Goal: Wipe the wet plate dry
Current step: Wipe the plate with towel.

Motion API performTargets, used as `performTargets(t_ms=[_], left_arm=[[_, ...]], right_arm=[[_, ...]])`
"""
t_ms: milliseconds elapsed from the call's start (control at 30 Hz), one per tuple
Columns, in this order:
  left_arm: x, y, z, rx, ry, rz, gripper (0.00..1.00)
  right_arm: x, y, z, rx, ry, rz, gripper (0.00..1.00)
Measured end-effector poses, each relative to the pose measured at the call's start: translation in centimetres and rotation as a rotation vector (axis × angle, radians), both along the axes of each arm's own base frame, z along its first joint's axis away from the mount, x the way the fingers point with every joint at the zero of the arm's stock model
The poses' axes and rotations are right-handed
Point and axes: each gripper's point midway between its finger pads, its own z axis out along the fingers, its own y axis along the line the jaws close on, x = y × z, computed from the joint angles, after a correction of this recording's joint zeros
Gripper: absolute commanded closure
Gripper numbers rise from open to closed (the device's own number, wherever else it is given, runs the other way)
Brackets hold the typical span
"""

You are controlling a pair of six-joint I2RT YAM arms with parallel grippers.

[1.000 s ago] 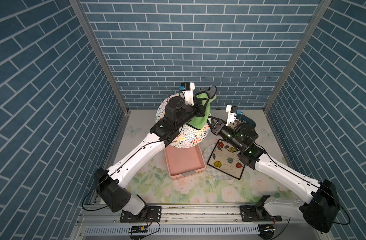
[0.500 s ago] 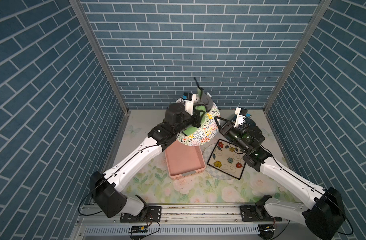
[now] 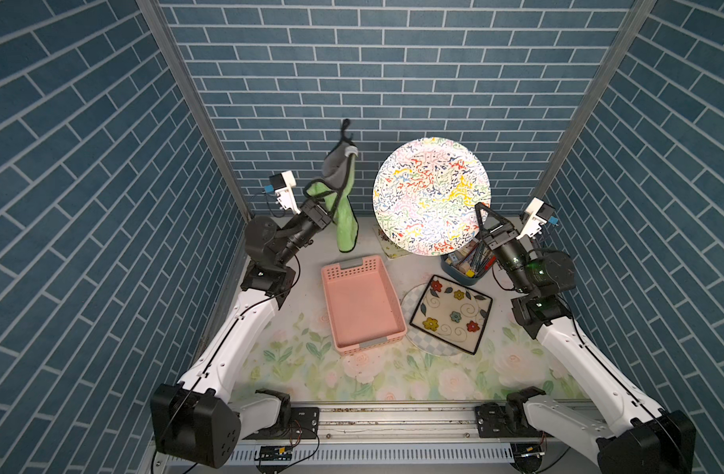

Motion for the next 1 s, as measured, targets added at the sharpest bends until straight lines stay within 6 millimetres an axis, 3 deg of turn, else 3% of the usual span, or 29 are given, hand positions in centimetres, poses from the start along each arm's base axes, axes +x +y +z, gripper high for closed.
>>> performTargets(t_ms=[100,300,467,600,700,767,867,1000], left_arm=[[-2.0,-1.0,2.8,-0.181,-0.059,-0.175,1.00],[-5.9,-5.0,5.7,-0.421,-0.104,-0.515,1.00],[-8.3,-7.3,7.8,-0.599,-0.098,-0.674,1.00],[-10.1,-10.6,7.2,-0.651,-0.050,-0.772,1.00],[-9.8,-12.7,5.7,-0.650,0.013,-0.809,1.00],[-9.0,-12.8,4.9,-0.649,0.051,-0.805,1.00],[-7.3,-11.0,4.6,-0.654,0.052,-0.750,1.00],[-7.2,-8.6,5.6,-0.675,-0.005,-0.689,1.00]], right_arm=[[-1.7,1.2,1.5,0.049,-0.074,0.109,1.00],[-2.0,4.4,0.4,0.077,-0.050,0.258,1.00],[-3.8,7.0,1.3,0.152,-0.090,0.390,1.00],[-4.6,7.6,3.9,0.187,-0.175,0.437,1.00],[-4.3,6.2,5.4,0.192,-0.210,0.400,1.00],[-3.5,5.1,5.0,0.177,-0.194,0.353,1.00],[-2.7,4.7,3.4,0.145,-0.137,0.297,1.00],[-4.6,8.1,1.2,0.110,-0.075,0.368,1.00]])
